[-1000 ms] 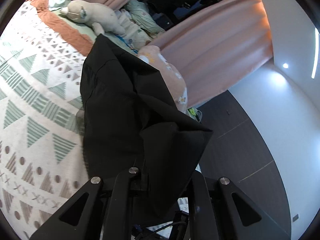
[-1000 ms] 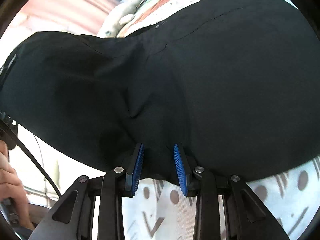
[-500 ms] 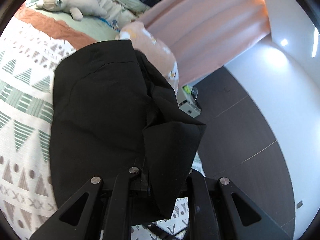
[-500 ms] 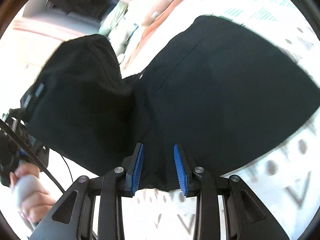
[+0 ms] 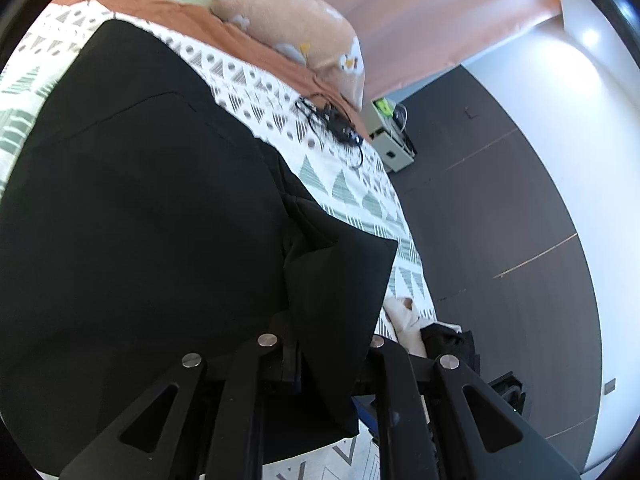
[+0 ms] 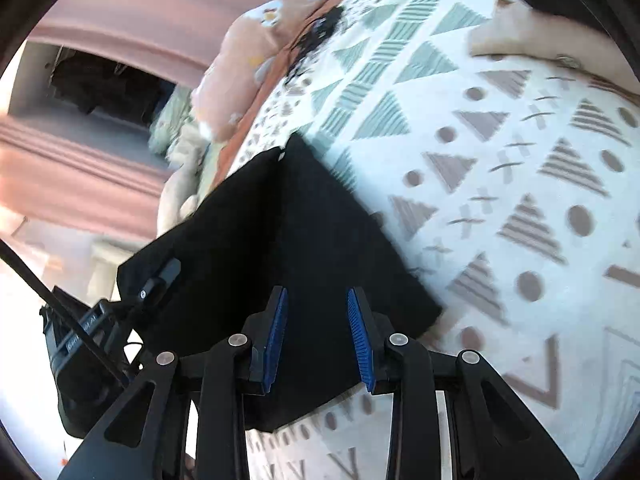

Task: Fold large clothes
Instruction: 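Lift the hem with both tools and fold it toward the collar, then open both tools and release the folded black jacket onto the bed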

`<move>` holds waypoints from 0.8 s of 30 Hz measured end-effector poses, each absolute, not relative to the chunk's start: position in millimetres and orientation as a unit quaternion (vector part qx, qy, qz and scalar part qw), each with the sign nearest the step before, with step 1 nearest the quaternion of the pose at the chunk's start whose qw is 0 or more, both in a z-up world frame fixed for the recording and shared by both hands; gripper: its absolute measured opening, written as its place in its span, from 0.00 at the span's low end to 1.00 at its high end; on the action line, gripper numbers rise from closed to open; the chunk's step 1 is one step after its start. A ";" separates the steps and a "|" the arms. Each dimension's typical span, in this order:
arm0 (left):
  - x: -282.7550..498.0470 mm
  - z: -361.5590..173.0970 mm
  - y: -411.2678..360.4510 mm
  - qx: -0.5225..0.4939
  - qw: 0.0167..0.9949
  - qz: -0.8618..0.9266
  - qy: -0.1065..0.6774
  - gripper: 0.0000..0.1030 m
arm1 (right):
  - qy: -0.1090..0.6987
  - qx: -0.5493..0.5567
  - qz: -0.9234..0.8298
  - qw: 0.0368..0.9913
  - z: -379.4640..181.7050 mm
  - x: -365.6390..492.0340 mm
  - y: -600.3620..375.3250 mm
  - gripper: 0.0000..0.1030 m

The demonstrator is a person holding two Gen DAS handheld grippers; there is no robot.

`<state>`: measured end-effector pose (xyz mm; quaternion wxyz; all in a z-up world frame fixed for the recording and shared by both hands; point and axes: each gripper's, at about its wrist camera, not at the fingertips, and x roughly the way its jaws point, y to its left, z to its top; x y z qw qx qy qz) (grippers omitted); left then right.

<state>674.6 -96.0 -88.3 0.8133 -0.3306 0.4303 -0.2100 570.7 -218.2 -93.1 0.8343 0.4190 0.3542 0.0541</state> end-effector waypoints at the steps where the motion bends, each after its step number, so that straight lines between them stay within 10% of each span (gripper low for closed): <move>1: 674.1 -90.0 -101.6 -0.328 0.812 -0.211 0.434 0.13 | 0.354 0.424 0.046 0.833 -92.2 568.2 -232.1 0.28; 14: 672.6 -113.3 -146.2 -0.279 0.812 -0.185 0.478 0.16 | 0.330 0.478 0.026 0.813 -54.9 508.4 -275.2 0.28; 16: 675.2 -115.4 -142.9 -0.289 0.801 -0.196 0.487 0.25 | 0.332 0.480 0.028 0.812 -55.7 506.2 -278.1 0.28; 20: 672.6 -107.0 -134.1 -0.311 0.779 -0.231 0.494 0.74 | 0.336 0.483 0.031 0.808 -60.1 515.6 -279.9 0.34; 22: 668.3 -98.4 -126.8 -0.309 0.785 -0.218 0.490 0.79 | 0.331 0.486 0.034 0.808 -60.4 517.0 -280.0 0.60; 24: 664.3 -90.0 -114.1 -0.305 0.791 -0.208 0.488 0.79 | 0.329 0.484 0.038 0.810 -58.7 517.7 -278.2 0.63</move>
